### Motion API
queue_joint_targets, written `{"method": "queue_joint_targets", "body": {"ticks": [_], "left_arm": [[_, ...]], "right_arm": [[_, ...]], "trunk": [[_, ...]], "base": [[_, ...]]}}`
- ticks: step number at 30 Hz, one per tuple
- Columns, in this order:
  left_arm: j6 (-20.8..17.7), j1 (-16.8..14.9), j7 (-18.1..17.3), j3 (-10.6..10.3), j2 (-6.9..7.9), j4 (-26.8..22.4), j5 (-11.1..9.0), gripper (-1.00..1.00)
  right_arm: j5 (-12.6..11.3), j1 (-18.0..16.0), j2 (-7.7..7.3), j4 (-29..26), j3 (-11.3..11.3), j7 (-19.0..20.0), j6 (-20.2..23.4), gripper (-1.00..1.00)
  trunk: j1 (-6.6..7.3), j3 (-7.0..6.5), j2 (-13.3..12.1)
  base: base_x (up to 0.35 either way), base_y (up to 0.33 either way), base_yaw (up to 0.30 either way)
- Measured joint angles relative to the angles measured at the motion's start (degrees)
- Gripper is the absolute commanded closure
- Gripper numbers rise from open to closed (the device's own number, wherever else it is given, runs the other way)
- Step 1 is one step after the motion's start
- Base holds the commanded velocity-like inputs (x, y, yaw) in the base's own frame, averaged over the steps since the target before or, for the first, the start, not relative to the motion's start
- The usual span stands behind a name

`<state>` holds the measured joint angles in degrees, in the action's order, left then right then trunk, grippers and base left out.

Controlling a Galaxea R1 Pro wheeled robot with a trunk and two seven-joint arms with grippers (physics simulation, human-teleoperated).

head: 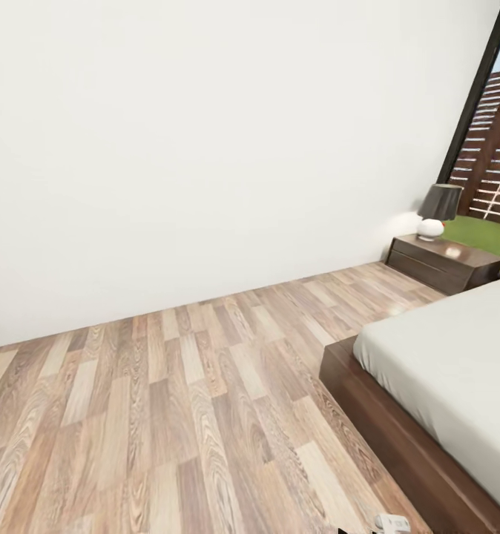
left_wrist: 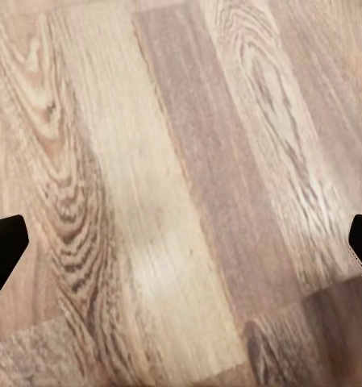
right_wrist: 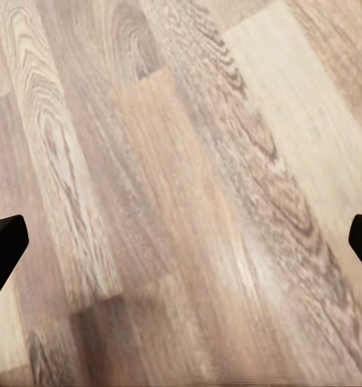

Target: In the bedroom, move the book from the bed onto either nightstand, and place the two sandals side by side next to the bed.

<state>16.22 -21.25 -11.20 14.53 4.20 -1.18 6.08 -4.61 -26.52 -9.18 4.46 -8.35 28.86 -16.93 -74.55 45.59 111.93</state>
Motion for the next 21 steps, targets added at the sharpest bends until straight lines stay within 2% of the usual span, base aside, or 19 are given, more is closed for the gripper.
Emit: {"method": "queue_joint_targets", "body": {"ticks": [21], "left_arm": [[0.0, 0.0, 0.0, 0.0, -0.01, 0.0, 0.0, -1.00]], "right_arm": [[0.0, 0.0, 0.02, 0.0, 0.0, 0.0, 0.0, -1.00]], "trunk": [[4.61, -3.77, -8.4]], "base": [[0.000, 0.000, -0.283]]}}
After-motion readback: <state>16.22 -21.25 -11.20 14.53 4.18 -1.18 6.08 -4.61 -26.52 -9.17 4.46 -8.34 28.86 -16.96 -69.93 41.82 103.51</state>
